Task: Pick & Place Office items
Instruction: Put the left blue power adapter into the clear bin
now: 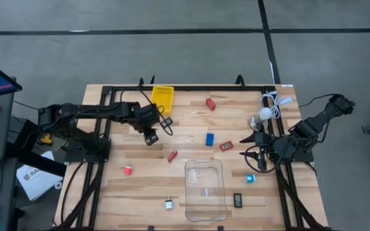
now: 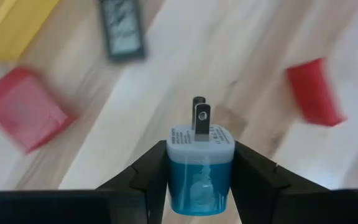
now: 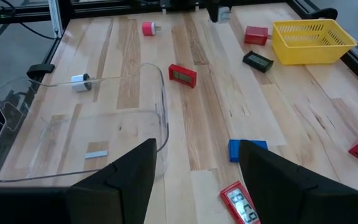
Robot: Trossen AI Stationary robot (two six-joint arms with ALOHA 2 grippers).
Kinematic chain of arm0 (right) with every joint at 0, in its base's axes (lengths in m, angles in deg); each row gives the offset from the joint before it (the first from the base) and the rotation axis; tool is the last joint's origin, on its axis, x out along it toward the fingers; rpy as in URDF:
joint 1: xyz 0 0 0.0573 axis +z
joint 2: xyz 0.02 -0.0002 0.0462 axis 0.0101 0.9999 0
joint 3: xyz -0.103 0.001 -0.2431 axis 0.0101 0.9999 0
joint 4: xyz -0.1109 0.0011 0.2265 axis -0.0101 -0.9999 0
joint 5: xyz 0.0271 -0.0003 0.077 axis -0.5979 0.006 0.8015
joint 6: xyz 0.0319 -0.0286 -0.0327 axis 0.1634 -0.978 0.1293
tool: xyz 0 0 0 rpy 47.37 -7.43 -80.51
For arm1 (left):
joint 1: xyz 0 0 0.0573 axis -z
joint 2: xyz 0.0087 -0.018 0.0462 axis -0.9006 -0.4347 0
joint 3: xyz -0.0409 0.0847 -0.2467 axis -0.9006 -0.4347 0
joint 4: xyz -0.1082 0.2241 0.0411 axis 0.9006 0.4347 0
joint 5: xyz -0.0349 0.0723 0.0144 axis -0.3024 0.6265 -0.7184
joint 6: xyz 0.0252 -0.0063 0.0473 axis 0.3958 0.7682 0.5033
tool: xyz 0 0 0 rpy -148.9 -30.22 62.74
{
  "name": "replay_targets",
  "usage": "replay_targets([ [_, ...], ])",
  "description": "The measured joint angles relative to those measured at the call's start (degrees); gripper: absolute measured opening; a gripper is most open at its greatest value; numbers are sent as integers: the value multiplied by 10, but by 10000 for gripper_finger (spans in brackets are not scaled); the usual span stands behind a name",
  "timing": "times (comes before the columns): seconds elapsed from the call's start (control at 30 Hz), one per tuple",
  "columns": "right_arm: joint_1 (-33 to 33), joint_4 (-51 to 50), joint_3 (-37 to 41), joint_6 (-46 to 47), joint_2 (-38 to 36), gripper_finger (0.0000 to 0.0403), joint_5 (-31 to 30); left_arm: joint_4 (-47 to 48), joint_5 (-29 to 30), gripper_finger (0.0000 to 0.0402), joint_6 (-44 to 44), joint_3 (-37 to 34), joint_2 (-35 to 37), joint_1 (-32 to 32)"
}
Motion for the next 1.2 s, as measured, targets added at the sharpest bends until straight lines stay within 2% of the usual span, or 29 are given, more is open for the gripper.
replay_targets([
  [0.43, 0, 7, 0, 0, 0, 221, 0, -206, 4, 136, -32, 4, 0, 115],
  [0.7, 0, 26, 0, -3, 0, 221, 0, -329, 26, 136, -42, 4, 0, 173],
  [1.03, 0, 48, 0, -15, 0, 221, 0, -397, 40, 136, -40, 4, 0, 215],
  [1.2, 0, 48, 0, -15, 0, 221, 0, -396, 72, 136, -33, 4, 0, 235],
])
